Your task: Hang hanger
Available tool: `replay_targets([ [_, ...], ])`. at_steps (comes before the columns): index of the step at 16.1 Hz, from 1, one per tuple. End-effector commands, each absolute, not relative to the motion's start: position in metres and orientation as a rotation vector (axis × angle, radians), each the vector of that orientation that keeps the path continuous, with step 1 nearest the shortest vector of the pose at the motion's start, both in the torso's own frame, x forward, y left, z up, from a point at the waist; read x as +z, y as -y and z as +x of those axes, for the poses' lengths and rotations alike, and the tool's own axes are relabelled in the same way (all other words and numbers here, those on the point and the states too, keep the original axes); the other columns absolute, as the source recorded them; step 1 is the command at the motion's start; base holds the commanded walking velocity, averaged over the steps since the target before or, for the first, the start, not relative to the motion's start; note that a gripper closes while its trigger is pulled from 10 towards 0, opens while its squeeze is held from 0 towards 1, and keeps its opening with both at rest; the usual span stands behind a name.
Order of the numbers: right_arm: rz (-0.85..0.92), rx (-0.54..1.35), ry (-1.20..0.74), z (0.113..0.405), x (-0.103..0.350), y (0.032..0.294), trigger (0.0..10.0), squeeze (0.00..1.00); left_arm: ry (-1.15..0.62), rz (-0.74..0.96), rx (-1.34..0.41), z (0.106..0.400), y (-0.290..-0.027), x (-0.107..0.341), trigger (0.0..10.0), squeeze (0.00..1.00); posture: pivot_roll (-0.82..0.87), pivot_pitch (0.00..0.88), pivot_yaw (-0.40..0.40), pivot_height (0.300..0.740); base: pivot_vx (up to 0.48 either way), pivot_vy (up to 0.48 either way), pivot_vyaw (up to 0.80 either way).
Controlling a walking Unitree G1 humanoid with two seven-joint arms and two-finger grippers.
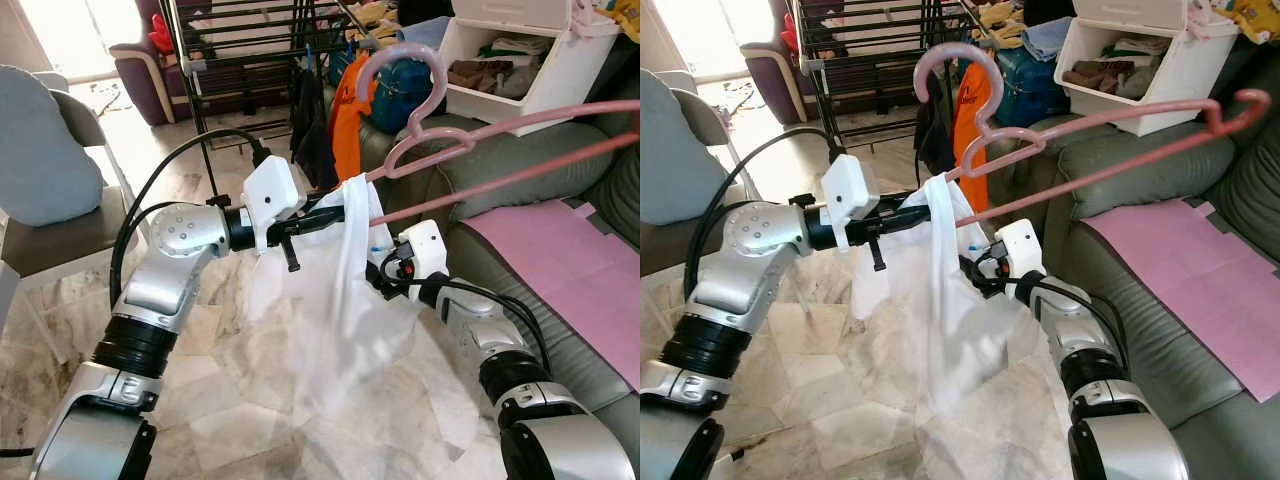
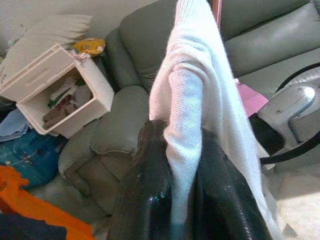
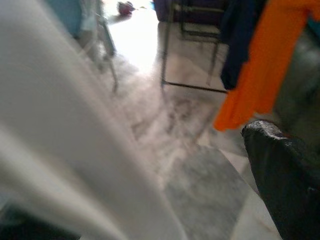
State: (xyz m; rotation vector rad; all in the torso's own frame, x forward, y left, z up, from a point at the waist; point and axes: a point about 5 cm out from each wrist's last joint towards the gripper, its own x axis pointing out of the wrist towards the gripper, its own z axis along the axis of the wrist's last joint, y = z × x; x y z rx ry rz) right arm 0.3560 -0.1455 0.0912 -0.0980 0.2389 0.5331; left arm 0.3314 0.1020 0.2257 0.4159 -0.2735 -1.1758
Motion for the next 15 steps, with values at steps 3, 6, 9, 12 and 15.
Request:
replay_targets([
  [3,-0.116,0.391,-0.406,0.350,0.069,0.173,0.0,0.00,0.353,0.400,-1.072,0.337,-0.120,0.253,0.0,0.00,-0.05,0.000,-0.013,0.740,0.000,0.000,0.00],
  [6,-0.084,0.292,-0.475,0.343,0.061,0.201,0.0,0.00,0.324,0.418,-0.951,0.347,-0.143,0.250,0.0,0.00,-0.06,0.000,-0.013,0.740,0.000,0.000,0.00],
  [9,-0.085,0.211,-0.507,0.336,0.062,0.233,1.3,0.00,0.268,0.444,-0.832,0.353,-0.170,0.238,0.0,0.00,-0.08,0.000,-0.016,0.740,0.000,0.000,0.00],
  [12,-0.121,0.047,-0.445,0.344,0.089,0.271,10.0,0.00,0.147,0.410,-0.836,0.347,-0.194,0.212,0.0,0.00,-0.09,0.000,-0.016,0.740,0.000,0.000,0.00],
  [15,-0.169,-0.146,-0.236,0.367,0.151,0.294,10.0,0.00,0.018,0.324,-0.921,0.334,-0.199,0.182,0.0,0.00,-0.09,0.000,-0.012,0.740,0.000,0.000,0.00],
])
